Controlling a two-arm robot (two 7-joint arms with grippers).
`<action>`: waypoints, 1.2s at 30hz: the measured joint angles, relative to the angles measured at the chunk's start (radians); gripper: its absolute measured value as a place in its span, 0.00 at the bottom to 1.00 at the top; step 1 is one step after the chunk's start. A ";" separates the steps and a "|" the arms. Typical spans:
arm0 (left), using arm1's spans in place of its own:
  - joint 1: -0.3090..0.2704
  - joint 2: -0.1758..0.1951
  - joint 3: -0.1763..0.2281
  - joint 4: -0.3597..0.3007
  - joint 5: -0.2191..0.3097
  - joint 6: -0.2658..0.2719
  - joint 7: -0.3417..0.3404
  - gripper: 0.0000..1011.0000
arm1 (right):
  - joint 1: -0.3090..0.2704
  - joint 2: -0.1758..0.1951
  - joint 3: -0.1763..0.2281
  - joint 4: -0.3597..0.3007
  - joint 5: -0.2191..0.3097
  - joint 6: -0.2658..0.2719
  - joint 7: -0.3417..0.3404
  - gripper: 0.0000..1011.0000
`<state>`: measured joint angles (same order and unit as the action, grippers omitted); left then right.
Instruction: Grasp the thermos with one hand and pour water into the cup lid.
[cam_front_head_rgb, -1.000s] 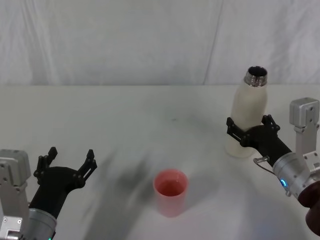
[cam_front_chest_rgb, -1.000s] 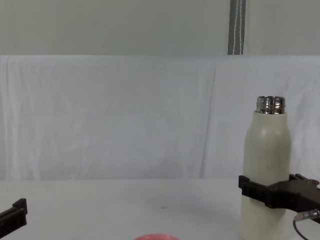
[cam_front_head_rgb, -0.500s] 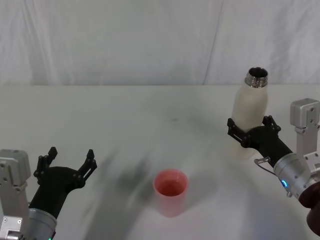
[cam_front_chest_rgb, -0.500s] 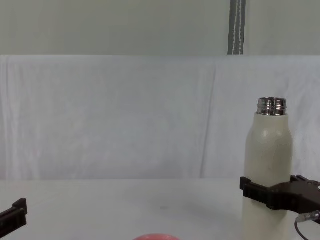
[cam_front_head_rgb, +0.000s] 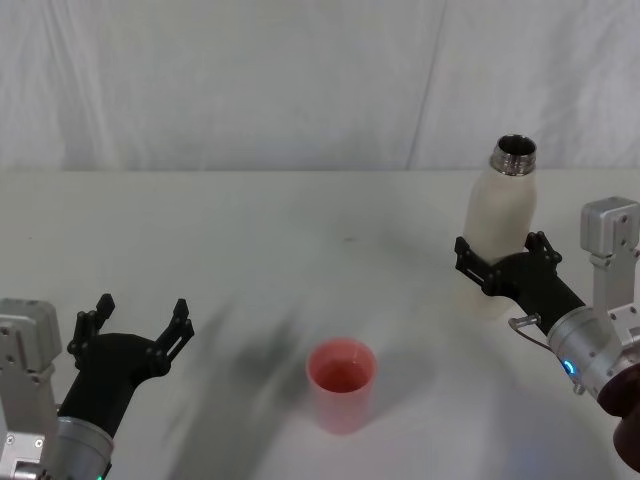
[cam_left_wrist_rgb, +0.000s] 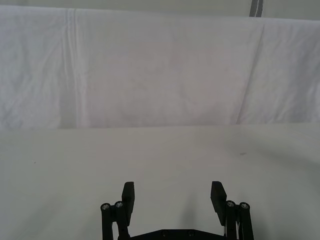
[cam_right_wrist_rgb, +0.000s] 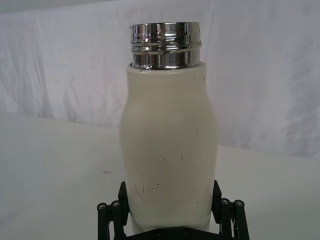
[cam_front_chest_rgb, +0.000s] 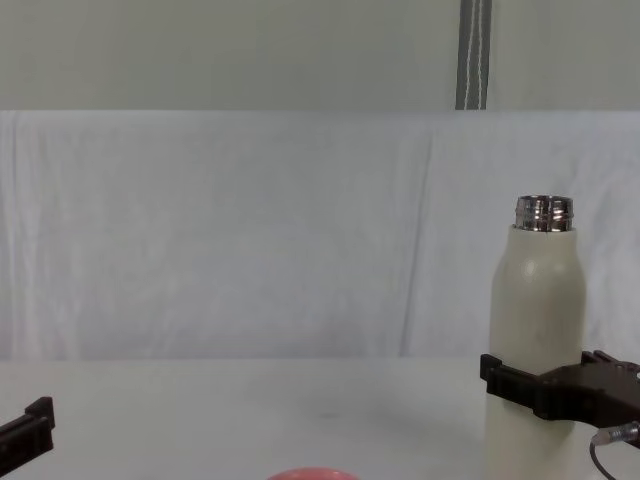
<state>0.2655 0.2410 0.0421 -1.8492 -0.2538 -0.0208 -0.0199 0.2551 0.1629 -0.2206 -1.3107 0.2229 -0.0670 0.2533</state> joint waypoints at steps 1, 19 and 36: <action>0.000 0.000 0.000 0.000 0.000 0.000 0.000 0.99 | 0.000 0.000 0.000 0.000 0.000 0.000 0.000 0.94; 0.000 0.000 0.000 0.000 0.000 0.000 0.000 0.99 | 0.000 0.000 0.000 -0.001 0.000 0.000 0.000 0.99; 0.000 0.000 0.000 0.000 0.000 0.000 0.000 0.99 | 0.000 0.000 0.000 -0.001 0.000 0.000 0.000 0.99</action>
<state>0.2655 0.2410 0.0421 -1.8492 -0.2538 -0.0208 -0.0199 0.2551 0.1629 -0.2206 -1.3115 0.2229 -0.0670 0.2530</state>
